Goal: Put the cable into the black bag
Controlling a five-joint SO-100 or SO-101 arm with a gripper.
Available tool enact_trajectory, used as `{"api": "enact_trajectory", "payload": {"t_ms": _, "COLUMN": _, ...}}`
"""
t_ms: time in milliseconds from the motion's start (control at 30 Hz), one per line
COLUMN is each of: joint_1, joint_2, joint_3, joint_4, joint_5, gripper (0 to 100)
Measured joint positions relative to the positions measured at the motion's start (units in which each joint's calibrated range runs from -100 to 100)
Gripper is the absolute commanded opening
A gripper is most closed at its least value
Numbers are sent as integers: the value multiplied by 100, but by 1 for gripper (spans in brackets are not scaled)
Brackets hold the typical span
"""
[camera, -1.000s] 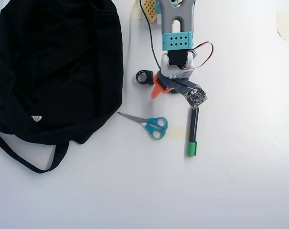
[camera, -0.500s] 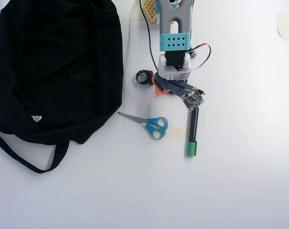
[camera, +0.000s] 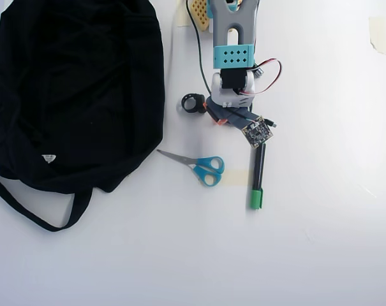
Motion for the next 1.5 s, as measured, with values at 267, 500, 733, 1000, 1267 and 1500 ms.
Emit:
{"api": "enact_trajectory", "payload": {"t_ms": 267, "joint_1": 0, "joint_2": 8, "joint_3": 16, "joint_4": 0, "joint_5": 0, "gripper": 2}}
{"api": "enact_trajectory", "payload": {"t_ms": 500, "joint_1": 0, "joint_2": -25, "joint_3": 16, "joint_4": 0, "joint_5": 0, "gripper": 2}}
{"api": "enact_trajectory", "payload": {"t_ms": 733, "joint_1": -81, "joint_2": -33, "joint_3": -126, "joint_4": 60, "joint_5": 0, "gripper": 2}}
{"api": "enact_trajectory", "payload": {"t_ms": 1000, "joint_1": -110, "joint_2": -91, "joint_3": -244, "joint_4": 137, "joint_5": 0, "gripper": 2}}
{"api": "enact_trajectory", "payload": {"t_ms": 1267, "joint_1": -118, "joint_2": -465, "joint_3": -425, "joint_4": 962, "joint_5": -20, "gripper": 2}}
{"api": "enact_trajectory", "payload": {"t_ms": 1500, "joint_1": -118, "joint_2": -955, "joint_3": -676, "joint_4": 1486, "joint_5": -20, "gripper": 2}}
